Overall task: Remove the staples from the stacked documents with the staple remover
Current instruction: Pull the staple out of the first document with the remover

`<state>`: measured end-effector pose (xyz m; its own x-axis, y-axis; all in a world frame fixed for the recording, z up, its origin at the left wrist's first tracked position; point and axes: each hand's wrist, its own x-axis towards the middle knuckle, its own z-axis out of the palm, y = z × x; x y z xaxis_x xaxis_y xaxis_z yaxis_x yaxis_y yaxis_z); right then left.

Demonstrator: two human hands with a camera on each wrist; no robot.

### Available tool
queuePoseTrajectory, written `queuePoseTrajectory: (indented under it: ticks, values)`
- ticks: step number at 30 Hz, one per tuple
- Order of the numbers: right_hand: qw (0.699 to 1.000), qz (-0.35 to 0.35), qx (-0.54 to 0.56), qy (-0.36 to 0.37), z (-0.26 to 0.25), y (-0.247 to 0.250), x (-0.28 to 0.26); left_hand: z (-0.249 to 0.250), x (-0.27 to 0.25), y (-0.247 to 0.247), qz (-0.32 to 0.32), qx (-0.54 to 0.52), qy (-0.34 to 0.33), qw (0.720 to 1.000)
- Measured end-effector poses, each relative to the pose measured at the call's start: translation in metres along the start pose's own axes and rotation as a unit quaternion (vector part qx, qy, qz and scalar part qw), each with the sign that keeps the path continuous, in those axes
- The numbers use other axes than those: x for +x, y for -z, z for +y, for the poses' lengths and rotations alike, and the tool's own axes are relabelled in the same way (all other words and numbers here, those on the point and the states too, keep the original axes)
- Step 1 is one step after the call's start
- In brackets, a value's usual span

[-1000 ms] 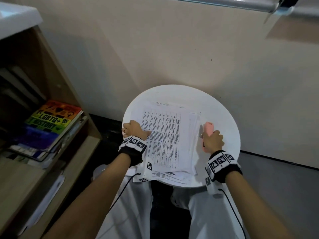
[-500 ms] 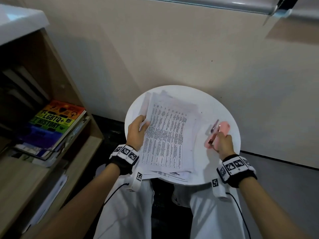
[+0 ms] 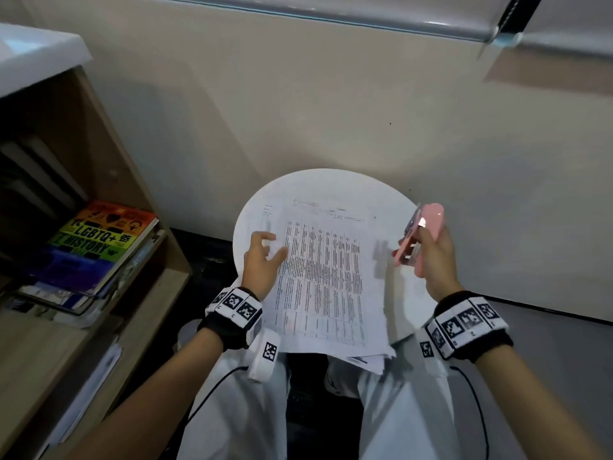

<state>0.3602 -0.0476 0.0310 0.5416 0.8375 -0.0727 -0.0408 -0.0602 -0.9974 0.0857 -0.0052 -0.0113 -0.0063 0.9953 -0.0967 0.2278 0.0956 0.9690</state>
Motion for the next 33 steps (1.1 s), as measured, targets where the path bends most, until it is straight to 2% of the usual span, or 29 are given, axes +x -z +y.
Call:
queuePoseTrajectory:
  ticks: [4,8,10,12,14,16,18,20,22,24,29,33]
  values:
    - [0.986,-0.121,-0.085,-0.072,0.007,-0.021,-0.005,-0.023,-0.017,-0.007,-0.027,0.042,0.085,0.995]
    - [0.938,-0.239,-0.212,-0.135,0.032,-0.047,-0.019,-0.038,-0.032,-0.011,0.005,0.064,0.089,0.994]
    - [0.911,-0.276,-0.278,-0.13,0.044,-0.059,-0.026,-0.037,-0.037,-0.013,-0.001,0.091,0.082,0.992]
    - [0.894,-0.288,-0.325,-0.112,0.052,-0.072,-0.03,-0.036,-0.037,-0.013,-0.023,0.181,0.065,0.981]
    - [0.886,-0.283,-0.355,-0.092,0.056,-0.085,-0.031,-0.033,-0.034,-0.011,-0.044,0.363,0.018,0.931]
    - [0.878,-0.275,-0.388,-0.058,0.058,-0.099,-0.029,-0.032,-0.028,-0.009,-0.078,0.476,-0.056,0.874]
    - [0.859,-0.264,-0.439,-0.006,0.059,-0.111,-0.025,-0.03,-0.018,-0.006,-0.152,0.515,-0.087,0.839]
    - [0.836,-0.259,-0.482,0.036,0.062,-0.123,-0.021,-0.028,-0.008,-0.004,-0.213,0.519,-0.073,0.824]
    - [0.819,-0.26,-0.509,0.054,0.063,-0.131,-0.021,-0.026,-0.001,-0.003,-0.233,0.498,-0.062,0.833]
    - [0.805,-0.259,-0.53,0.069,0.065,-0.135,-0.023,-0.024,0.0,-0.004,-0.233,0.469,-0.064,0.85]
    - [0.775,-0.273,-0.56,0.105,0.066,-0.139,-0.027,-0.026,0.0,-0.003,-0.234,0.43,-0.064,0.87]
    - [0.777,-0.264,-0.565,0.081,0.067,-0.151,-0.031,-0.03,0.001,0.001,-0.23,0.417,-0.068,0.876]
